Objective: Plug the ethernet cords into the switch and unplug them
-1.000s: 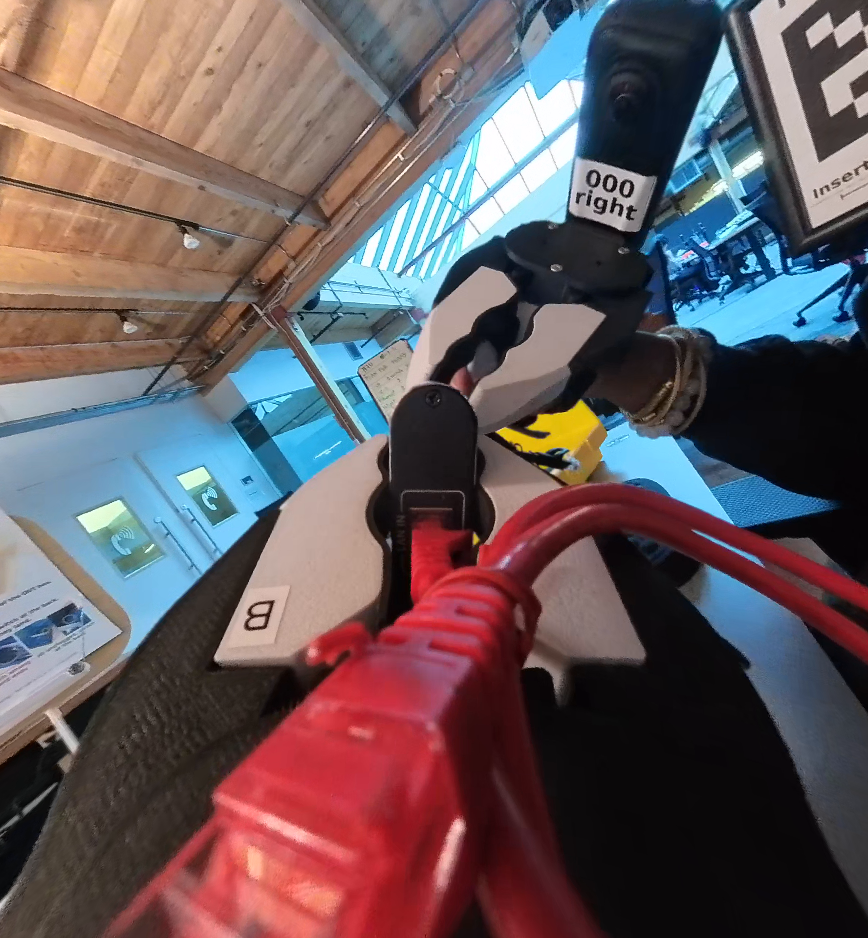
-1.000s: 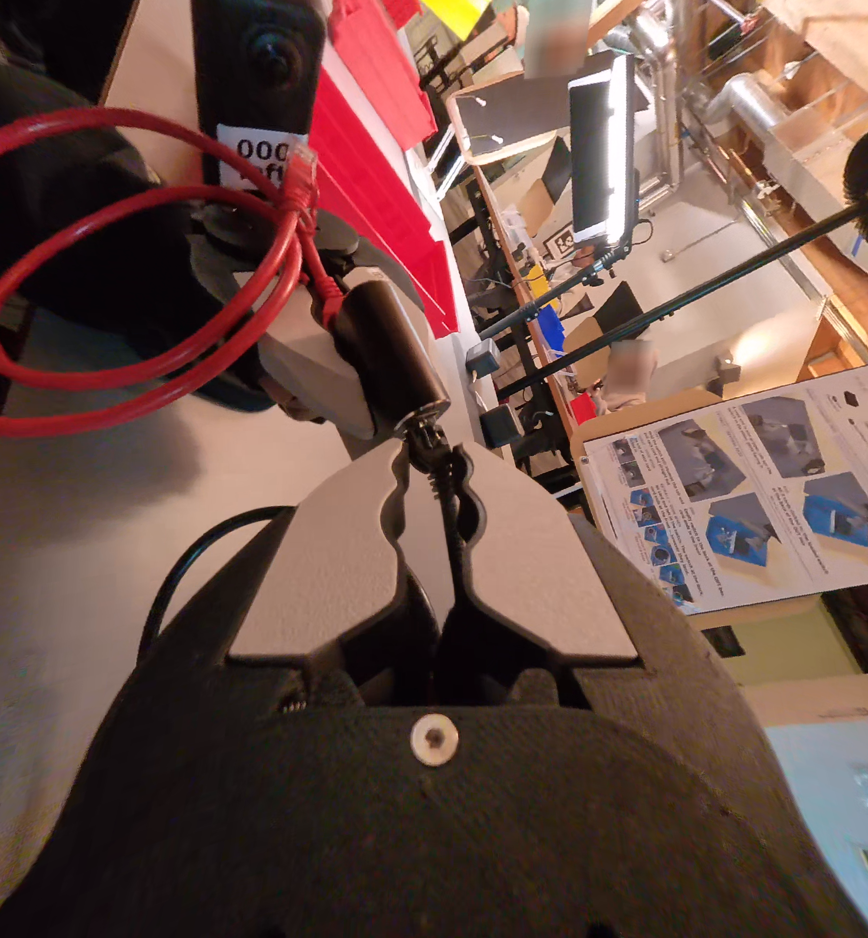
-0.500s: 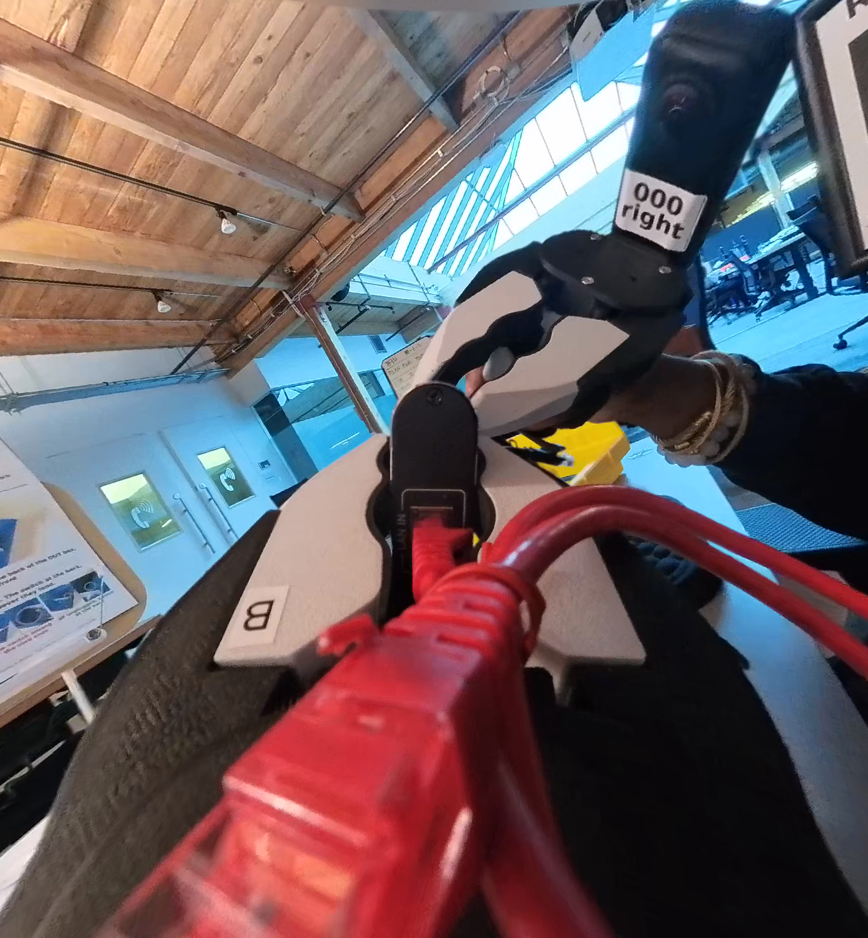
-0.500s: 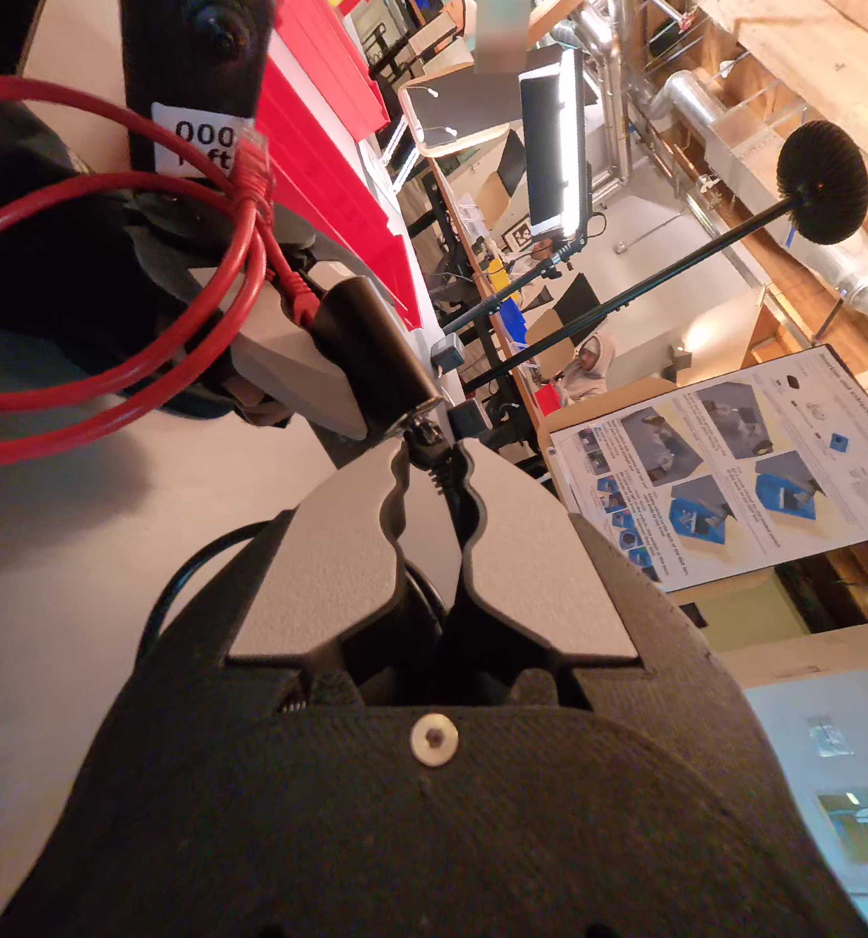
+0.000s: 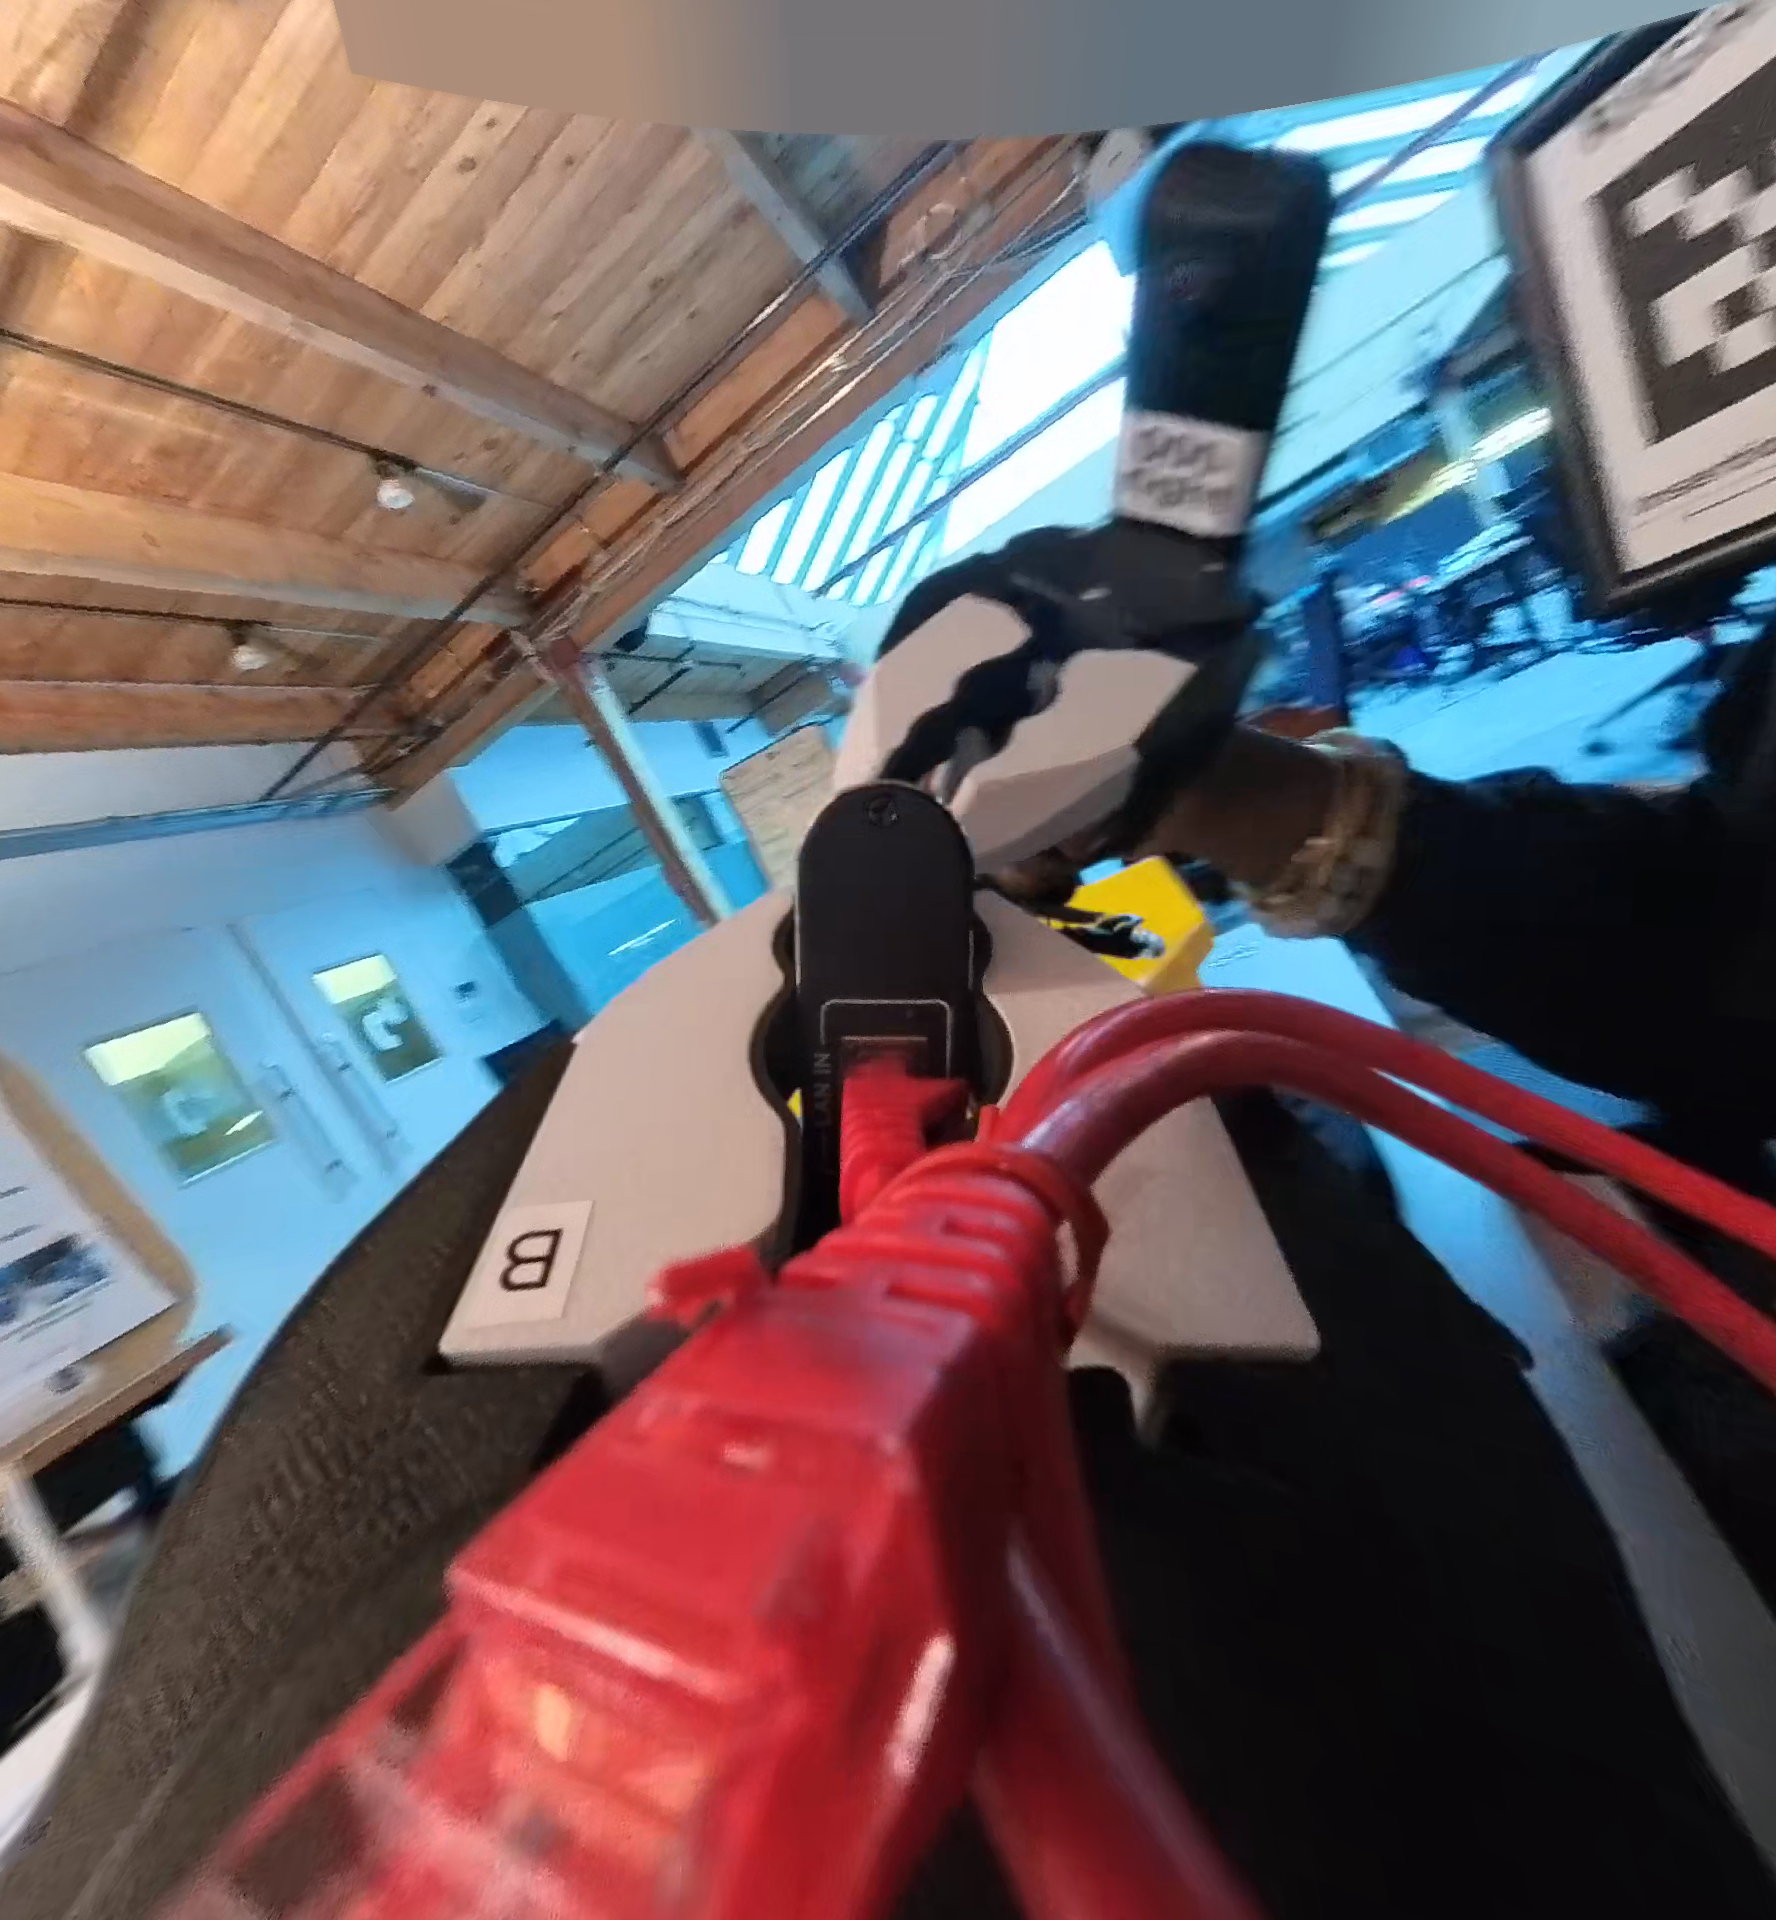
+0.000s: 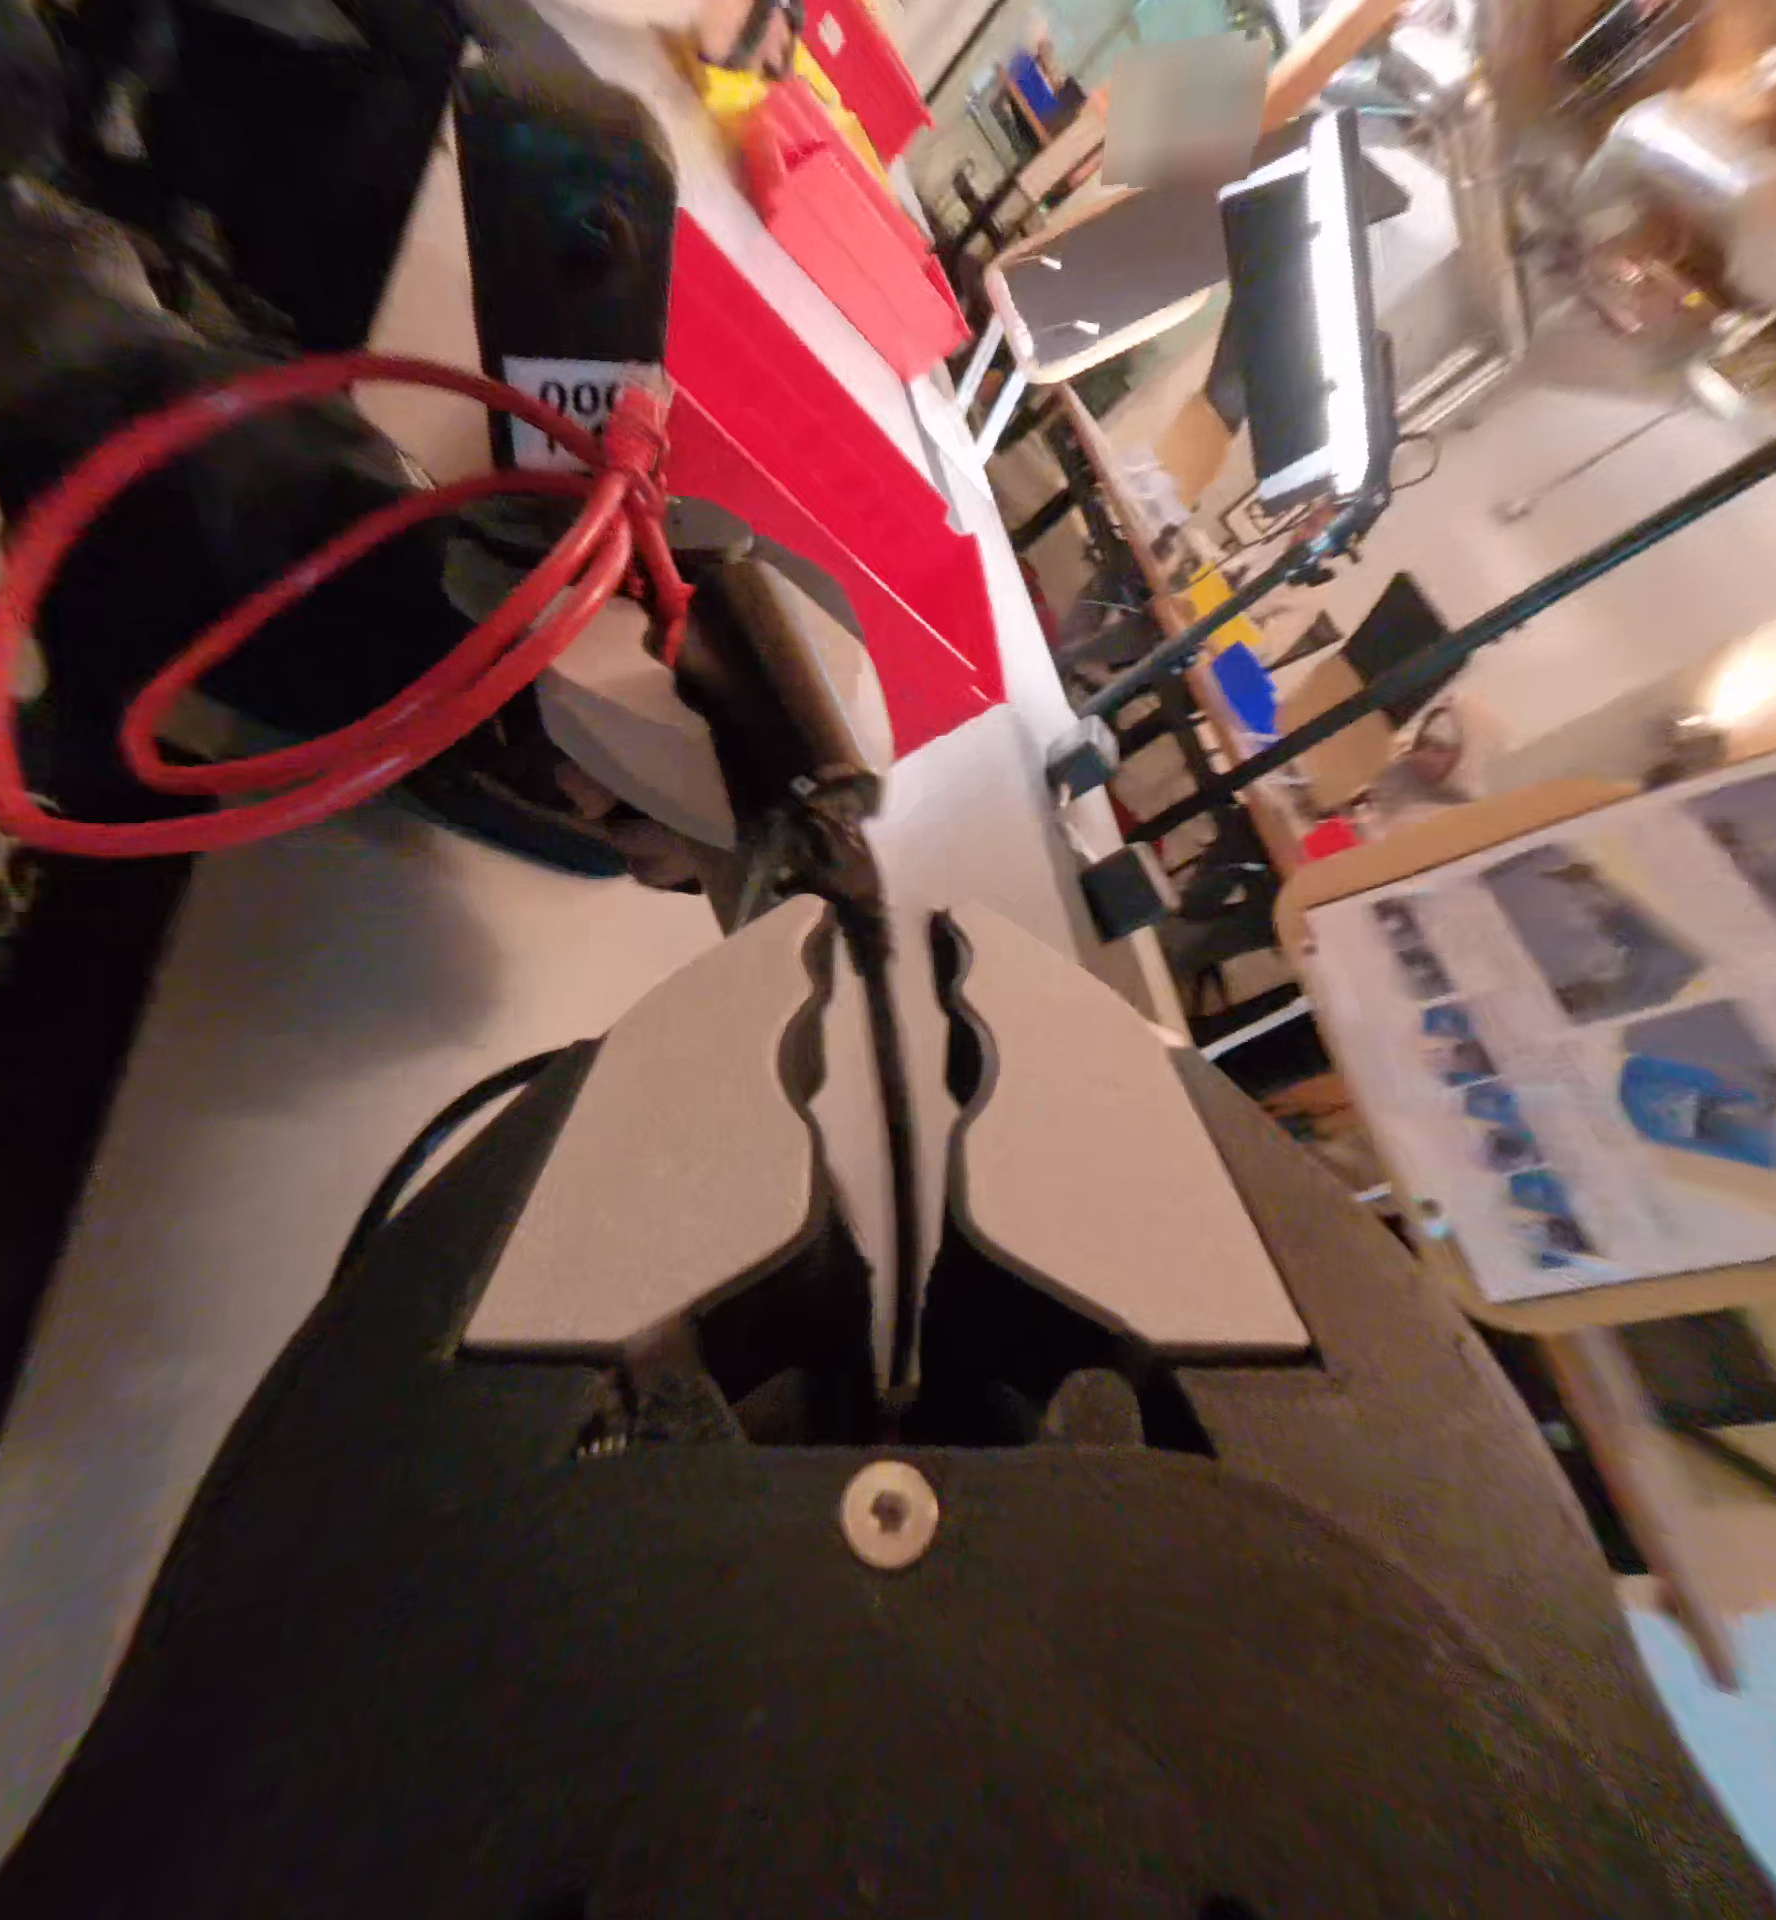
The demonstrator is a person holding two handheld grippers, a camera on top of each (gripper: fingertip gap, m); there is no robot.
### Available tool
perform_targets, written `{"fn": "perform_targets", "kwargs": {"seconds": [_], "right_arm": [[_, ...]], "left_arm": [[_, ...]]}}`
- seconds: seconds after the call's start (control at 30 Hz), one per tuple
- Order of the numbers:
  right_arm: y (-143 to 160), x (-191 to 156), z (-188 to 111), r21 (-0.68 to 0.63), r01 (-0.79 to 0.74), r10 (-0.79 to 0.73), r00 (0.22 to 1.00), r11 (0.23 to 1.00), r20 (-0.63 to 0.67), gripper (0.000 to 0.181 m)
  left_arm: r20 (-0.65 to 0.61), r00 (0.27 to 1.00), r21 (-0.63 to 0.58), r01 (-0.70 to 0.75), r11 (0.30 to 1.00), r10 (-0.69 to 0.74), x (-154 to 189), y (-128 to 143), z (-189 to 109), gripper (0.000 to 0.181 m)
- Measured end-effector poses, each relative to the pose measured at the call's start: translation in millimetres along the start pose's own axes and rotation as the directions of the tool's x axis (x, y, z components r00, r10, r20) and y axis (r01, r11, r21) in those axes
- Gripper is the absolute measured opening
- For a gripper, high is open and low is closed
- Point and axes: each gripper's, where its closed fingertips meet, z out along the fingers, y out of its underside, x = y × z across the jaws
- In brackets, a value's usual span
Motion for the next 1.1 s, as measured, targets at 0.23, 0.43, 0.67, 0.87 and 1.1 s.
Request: {"fn": "perform_targets", "kwargs": {"seconds": [0.23, 0.43, 0.67, 0.87, 1.1], "right_arm": [[4, -16, 0, 0.060, -0.072, 0.064, 0.991, 0.996, 0.114, 0.050], [-8, -32, 4, 0.156, -0.050, 0.021, 0.982, 0.986, 0.185, 0.019], [-21, -35, -2, 0.294, -0.217, 0.129, 0.948, 0.931, 0.291, 0.013], [-22, -25, 2, 0.292, -0.150, 0.095, 0.977, 0.944, 0.193, 0.013], [-21, -15, 2, 0.268, -0.082, 0.055, 0.993, 0.960, 0.107, 0.014]], "left_arm": [[-0.112, 0.991, 0.040, 0.076, 0.996, -0.071, 11, -5, -2, 0.026], [-0.178, 0.982, 0.046, 0.069, 0.997, -0.060, 22, -6, -2, 0.026], [-0.204, 0.978, 0.076, 0.063, 0.995, -0.046, 26, -9, -2, 0.026], [-0.148, 0.988, 0.061, 0.052, 0.997, -0.043, 18, -6, -1, 0.026], [-0.062, 0.998, 0.025, 0.007, 1.000, -0.005, 12, -7, 1, 0.026]]}}
